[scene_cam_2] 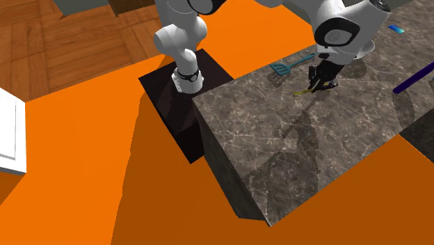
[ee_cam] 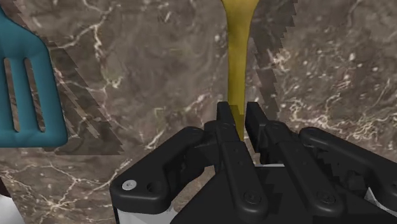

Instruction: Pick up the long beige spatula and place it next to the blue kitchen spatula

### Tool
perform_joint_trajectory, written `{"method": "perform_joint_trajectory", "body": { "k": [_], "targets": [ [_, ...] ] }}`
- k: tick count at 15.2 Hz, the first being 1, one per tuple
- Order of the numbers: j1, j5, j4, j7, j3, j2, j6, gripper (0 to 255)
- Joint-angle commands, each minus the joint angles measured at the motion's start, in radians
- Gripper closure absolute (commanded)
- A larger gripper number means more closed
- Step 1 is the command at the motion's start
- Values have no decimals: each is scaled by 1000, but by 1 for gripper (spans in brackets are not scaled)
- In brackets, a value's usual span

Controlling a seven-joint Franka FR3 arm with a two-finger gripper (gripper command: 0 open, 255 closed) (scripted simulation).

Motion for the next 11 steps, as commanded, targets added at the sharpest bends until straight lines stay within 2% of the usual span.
{"method": "perform_joint_trajectory", "body": {
  "k": [1, 8, 11],
  "targets": [
    [4, -11, -11, 8, -5, 13, 21, 255],
    [16, -46, -50, 32, -25, 55, 93, 255],
    [16, -46, -50, 32, -25, 55, 93, 255]
  ]
}}
